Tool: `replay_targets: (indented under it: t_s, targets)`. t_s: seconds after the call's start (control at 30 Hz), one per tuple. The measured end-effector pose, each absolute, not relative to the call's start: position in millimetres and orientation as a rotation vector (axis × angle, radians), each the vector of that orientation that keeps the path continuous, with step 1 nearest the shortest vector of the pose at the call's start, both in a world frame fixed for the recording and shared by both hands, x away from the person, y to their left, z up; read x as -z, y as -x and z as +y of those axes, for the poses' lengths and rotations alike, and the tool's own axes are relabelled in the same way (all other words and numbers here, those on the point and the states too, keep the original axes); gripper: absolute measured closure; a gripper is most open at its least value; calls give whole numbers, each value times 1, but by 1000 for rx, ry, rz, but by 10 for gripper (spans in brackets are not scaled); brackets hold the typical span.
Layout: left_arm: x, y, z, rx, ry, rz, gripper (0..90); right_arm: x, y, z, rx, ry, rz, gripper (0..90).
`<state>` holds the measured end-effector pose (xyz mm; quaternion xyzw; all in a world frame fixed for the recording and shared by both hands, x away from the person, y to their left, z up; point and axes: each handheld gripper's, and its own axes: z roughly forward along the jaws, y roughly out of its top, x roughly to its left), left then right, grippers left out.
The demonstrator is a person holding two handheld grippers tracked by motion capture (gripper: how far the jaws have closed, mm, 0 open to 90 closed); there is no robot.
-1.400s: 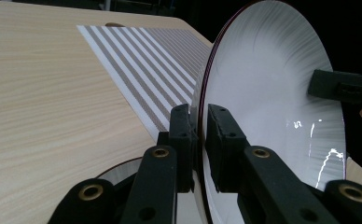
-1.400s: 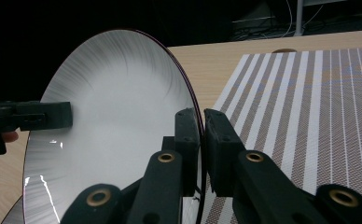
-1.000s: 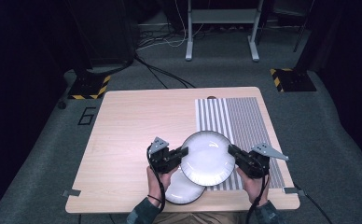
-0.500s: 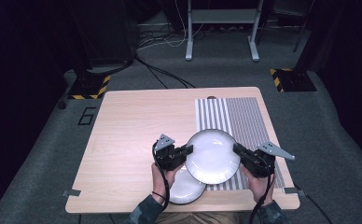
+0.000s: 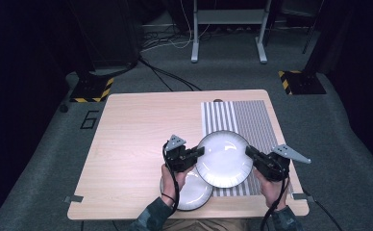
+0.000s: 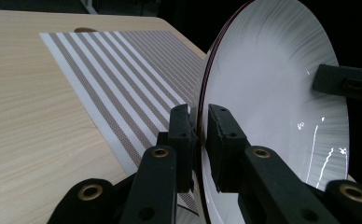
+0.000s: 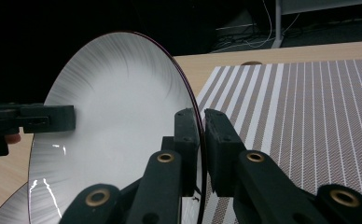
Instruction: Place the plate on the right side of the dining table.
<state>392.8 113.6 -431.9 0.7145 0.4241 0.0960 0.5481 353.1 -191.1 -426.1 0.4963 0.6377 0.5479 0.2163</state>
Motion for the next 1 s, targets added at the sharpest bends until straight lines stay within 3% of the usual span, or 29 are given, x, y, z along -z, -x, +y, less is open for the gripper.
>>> replay_targets:
  t_s: [1.0]
  targets:
    - [421,-418,71,-232,-1760,1019,802,434,-371,-227,-1548,-1458,1704,831]
